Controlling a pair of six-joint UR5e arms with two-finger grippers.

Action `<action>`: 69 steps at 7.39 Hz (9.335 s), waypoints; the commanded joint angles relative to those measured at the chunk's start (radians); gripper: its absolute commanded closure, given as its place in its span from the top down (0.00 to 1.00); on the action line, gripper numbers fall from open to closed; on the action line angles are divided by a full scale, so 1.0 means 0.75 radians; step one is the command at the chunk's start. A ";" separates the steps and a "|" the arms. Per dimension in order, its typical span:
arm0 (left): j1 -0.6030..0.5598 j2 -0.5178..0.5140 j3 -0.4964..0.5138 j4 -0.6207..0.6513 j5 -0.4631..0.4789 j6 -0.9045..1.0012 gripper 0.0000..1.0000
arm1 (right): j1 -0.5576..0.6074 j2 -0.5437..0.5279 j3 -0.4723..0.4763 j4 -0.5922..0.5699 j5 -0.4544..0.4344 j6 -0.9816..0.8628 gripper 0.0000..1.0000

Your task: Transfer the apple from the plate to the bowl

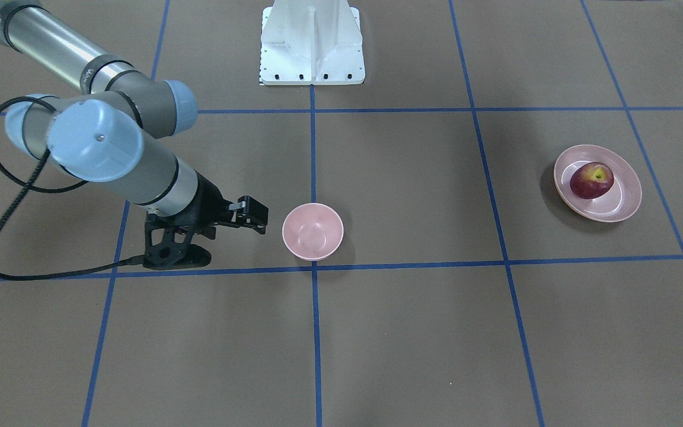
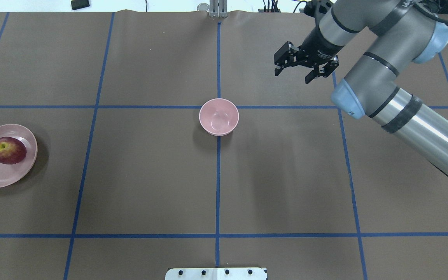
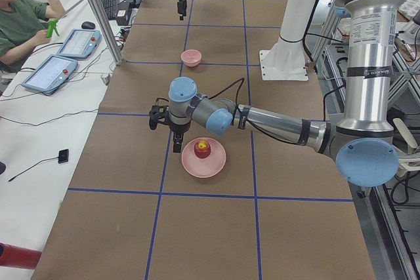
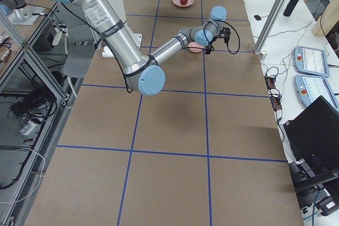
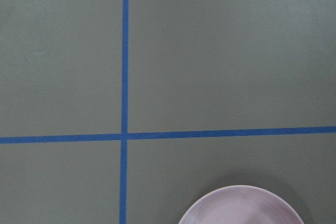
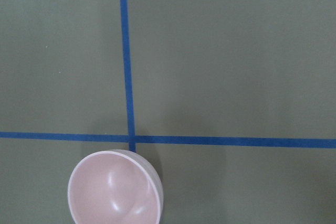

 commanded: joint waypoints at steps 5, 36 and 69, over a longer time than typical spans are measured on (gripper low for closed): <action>0.303 0.054 0.004 -0.132 0.176 -0.295 0.98 | 0.068 -0.104 0.025 -0.003 0.001 -0.137 1.00; 0.654 -1.279 0.440 0.460 0.133 -1.153 0.00 | 0.436 -0.568 0.009 -0.011 0.017 -0.928 1.00; 0.829 -1.376 0.786 0.154 0.348 -1.313 0.97 | 0.532 -0.642 0.044 0.004 0.023 -0.945 1.00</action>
